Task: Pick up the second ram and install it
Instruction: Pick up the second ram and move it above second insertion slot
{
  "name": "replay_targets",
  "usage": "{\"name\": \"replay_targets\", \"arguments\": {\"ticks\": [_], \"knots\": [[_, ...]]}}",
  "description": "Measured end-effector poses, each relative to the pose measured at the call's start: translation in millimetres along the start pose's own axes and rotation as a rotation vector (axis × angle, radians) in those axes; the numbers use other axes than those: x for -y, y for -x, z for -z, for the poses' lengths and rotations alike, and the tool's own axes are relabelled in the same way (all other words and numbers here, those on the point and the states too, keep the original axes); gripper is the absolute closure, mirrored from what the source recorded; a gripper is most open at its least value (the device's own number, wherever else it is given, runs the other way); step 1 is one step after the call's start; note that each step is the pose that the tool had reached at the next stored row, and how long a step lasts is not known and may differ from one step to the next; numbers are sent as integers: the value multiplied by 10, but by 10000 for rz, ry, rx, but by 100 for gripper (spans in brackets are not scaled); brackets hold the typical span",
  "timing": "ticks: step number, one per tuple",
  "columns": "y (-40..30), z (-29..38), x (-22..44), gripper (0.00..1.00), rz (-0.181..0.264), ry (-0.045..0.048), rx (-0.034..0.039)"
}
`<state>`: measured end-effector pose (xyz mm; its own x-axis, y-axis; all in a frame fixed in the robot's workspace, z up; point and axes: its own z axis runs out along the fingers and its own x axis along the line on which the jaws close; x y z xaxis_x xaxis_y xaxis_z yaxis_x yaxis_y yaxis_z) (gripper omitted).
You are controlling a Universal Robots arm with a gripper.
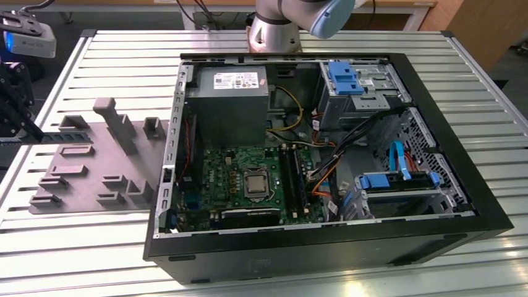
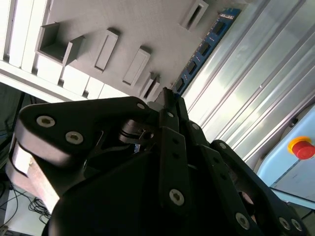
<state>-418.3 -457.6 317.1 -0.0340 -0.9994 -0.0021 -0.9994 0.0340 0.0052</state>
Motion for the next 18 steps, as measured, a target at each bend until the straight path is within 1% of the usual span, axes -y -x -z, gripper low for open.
{"name": "replay_targets", "arguments": {"ticks": [5,11,18], "knots": [[0,36,0,86,0,-1,1],[0,40,0,86,0,-1,0],[0,74,0,86,0,-1,0]]}}
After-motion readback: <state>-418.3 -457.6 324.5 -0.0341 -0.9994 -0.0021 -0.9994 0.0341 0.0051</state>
